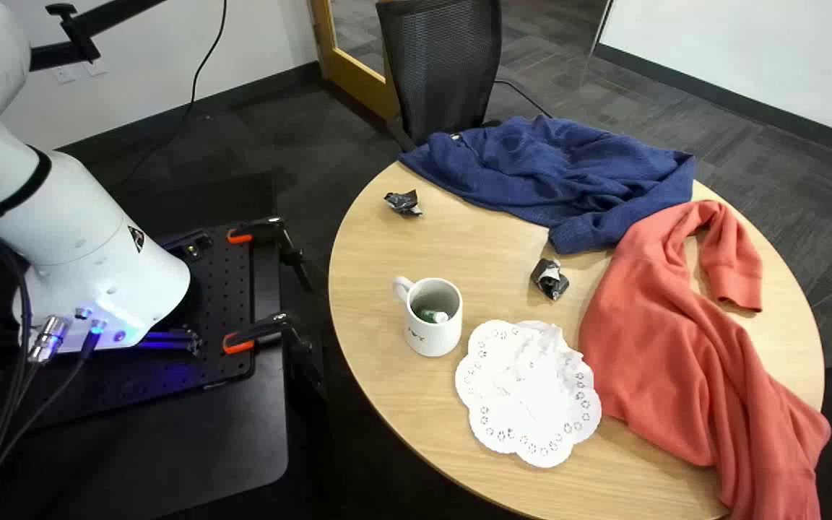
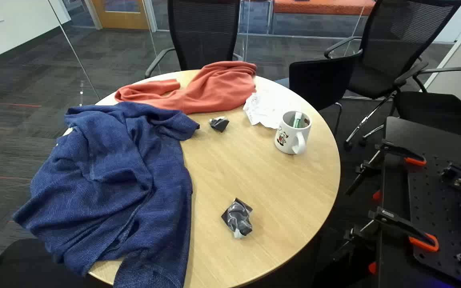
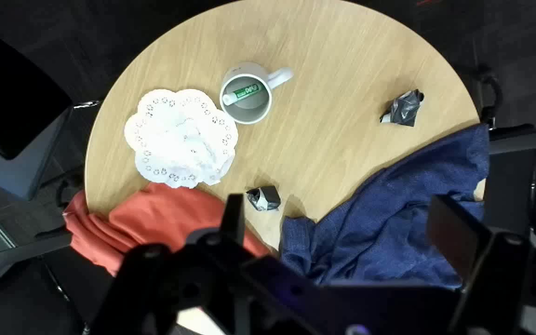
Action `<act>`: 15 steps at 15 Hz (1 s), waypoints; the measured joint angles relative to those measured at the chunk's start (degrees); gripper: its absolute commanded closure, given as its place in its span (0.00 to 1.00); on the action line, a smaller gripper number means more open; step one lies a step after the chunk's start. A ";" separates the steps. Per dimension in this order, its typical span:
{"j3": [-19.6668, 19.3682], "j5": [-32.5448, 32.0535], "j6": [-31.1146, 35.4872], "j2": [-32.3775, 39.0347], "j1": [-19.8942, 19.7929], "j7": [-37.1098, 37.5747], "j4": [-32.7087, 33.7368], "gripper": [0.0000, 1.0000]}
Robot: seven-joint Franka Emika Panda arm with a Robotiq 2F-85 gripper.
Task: Remove the marker from the mug cup
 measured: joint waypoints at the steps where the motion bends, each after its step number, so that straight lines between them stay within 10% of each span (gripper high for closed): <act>1: 0.00 0.00 0.00 0.00 0.00 0.00 0.00 0.00; 15: 1.77 0.44 0.76 2.72 -0.04 7.41 -2.22 0.00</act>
